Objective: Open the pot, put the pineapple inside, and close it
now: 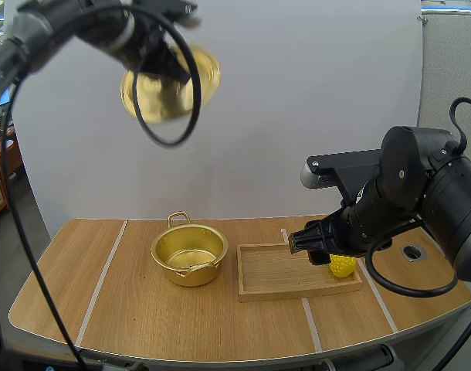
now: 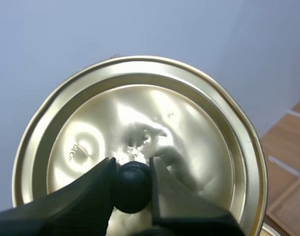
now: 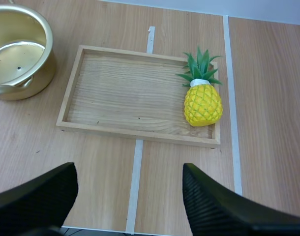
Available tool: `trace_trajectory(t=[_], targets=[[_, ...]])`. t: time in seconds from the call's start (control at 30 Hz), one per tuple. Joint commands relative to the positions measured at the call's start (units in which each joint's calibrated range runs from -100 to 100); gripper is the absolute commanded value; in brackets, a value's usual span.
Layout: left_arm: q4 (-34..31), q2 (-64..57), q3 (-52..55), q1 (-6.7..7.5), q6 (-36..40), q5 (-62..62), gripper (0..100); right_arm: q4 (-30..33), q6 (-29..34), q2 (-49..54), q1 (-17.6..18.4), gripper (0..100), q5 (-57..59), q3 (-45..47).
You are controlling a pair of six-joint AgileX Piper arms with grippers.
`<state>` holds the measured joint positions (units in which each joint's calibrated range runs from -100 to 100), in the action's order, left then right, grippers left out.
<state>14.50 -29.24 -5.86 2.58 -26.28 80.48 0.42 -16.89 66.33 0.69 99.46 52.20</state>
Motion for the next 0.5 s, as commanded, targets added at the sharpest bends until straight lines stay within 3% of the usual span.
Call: trace_trajectory(t=[0.0, 0.23, 0.47], targets=[[-0.67, -0.54, -10.10, 0.11, 0.42, -1.81, 0, 0.40, -0.23, 0.17, -0.16, 100, -1.16, -0.58], [-0.67, -0.26, -21.08, 0.11, 1.57, -11.09, 0, 0.40, -0.23, 0.17, -0.16, 100, -1.87, -0.58], [-0.67, -0.26, -24.88, 0.11, 4.86, -21.42, 0, 0.82, 0.10, 0.17, -0.16, 100, -4.86, -0.58]])
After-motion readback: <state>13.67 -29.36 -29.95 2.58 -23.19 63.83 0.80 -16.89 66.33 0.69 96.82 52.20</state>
